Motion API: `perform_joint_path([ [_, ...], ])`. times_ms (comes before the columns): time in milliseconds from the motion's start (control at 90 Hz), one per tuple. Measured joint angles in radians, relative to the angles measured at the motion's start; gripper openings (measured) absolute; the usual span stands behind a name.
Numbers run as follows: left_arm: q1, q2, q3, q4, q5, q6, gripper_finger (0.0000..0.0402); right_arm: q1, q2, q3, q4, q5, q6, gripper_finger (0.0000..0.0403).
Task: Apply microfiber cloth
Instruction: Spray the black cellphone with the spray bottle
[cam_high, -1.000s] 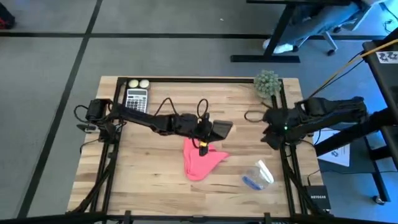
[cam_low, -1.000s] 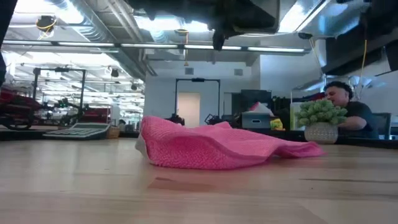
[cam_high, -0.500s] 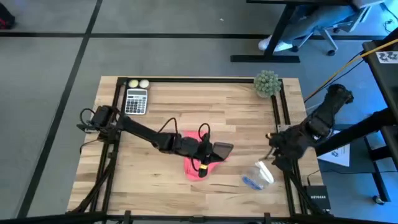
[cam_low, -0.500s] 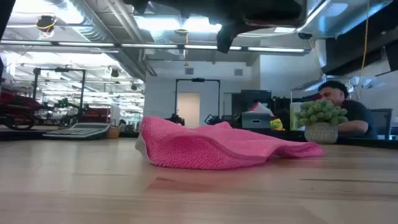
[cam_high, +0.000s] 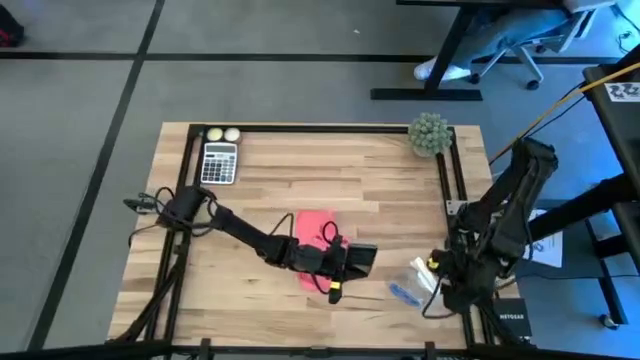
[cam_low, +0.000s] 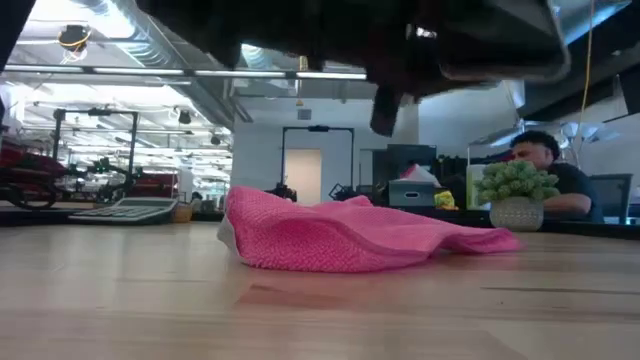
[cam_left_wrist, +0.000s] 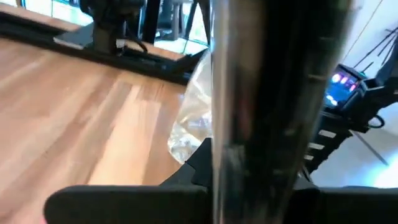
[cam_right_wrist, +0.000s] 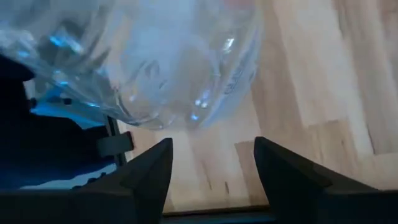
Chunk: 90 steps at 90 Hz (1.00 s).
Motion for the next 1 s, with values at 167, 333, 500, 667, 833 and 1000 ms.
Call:
perform_joint_path([
  [167,-0.012,0.071,0.098,-0.011,-0.03,0.021,0.002,0.005,0.048,0.0,0.028,0.028,0.017,0.0211],
  [333,-0.007,0.093,0.155,-0.069,-0.051,0.014,0.002,0.004,0.076,0.001,0.086,0.038,0.037,0.0211],
  [500,-0.003,0.093,0.158,-0.089,-0.079,0.021,0.002,0.004,0.091,0.001,0.136,0.118,0.064,0.0211],
  [667,0.005,0.093,0.158,-0.094,-0.085,0.021,0.002,0.004,0.1,0.001,0.2,0.215,0.064,0.0211],
  [833,0.006,0.093,0.157,-0.108,-0.086,0.021,0.002,0.003,0.115,0.001,0.255,0.295,0.03,0.0211],
  [1000,0.005,0.093,0.157,-0.112,-0.09,0.026,0.002,-0.035,0.149,0.001,0.332,0.316,-0.069,0.0211],
])
